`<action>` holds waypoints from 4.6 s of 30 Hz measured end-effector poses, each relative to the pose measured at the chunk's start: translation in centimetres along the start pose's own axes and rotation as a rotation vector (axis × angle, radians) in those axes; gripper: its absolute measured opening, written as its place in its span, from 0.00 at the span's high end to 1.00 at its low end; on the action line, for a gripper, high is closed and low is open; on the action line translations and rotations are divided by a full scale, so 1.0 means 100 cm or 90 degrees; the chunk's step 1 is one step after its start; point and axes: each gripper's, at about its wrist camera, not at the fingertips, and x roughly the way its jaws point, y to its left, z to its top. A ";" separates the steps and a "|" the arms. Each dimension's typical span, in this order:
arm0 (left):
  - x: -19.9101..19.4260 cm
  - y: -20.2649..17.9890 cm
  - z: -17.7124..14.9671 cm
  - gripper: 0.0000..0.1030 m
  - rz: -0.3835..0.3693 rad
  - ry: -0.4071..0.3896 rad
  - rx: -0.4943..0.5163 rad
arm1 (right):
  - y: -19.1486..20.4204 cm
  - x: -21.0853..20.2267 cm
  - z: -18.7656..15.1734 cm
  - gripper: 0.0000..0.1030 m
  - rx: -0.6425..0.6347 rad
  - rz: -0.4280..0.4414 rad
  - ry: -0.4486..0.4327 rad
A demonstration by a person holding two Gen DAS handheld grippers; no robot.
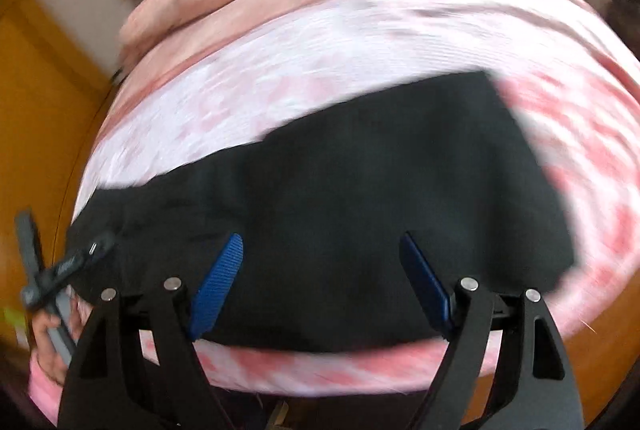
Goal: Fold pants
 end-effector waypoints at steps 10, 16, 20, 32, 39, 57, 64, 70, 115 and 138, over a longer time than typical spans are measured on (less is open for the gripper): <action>0.034 -0.113 -0.023 0.27 -0.052 0.040 0.089 | -0.086 -0.003 -0.015 0.41 0.106 -0.012 0.033; 0.055 -0.137 -0.031 0.27 -0.031 0.060 0.112 | -0.103 -0.004 -0.010 0.84 0.122 0.016 0.020; 0.064 -0.132 -0.034 0.27 -0.024 0.070 0.095 | -0.112 -0.004 -0.019 0.88 0.135 0.015 0.046; 0.038 -0.134 -0.037 0.22 -0.037 0.062 0.082 | -0.127 -0.024 -0.032 0.44 0.209 0.103 0.013; 0.040 -0.146 -0.042 0.21 -0.043 0.070 0.098 | -0.133 0.006 -0.040 0.45 0.261 0.145 0.044; 0.058 -0.147 -0.051 0.17 -0.020 0.090 0.123 | -0.115 0.012 -0.011 0.46 0.209 0.151 0.015; 0.039 -0.140 -0.041 0.17 -0.022 0.058 0.095 | -0.110 0.023 0.002 0.85 0.213 0.199 0.027; 0.036 -0.132 -0.031 0.15 0.025 0.024 0.098 | -0.103 -0.015 0.017 0.88 0.181 0.149 -0.038; -0.135 0.049 -0.024 0.15 0.055 -0.164 -0.026 | 0.282 -0.019 -0.024 0.86 -0.330 0.124 -0.028; -0.147 0.088 -0.026 0.10 0.067 -0.158 -0.078 | 0.339 0.088 -0.114 0.40 -0.448 0.104 0.150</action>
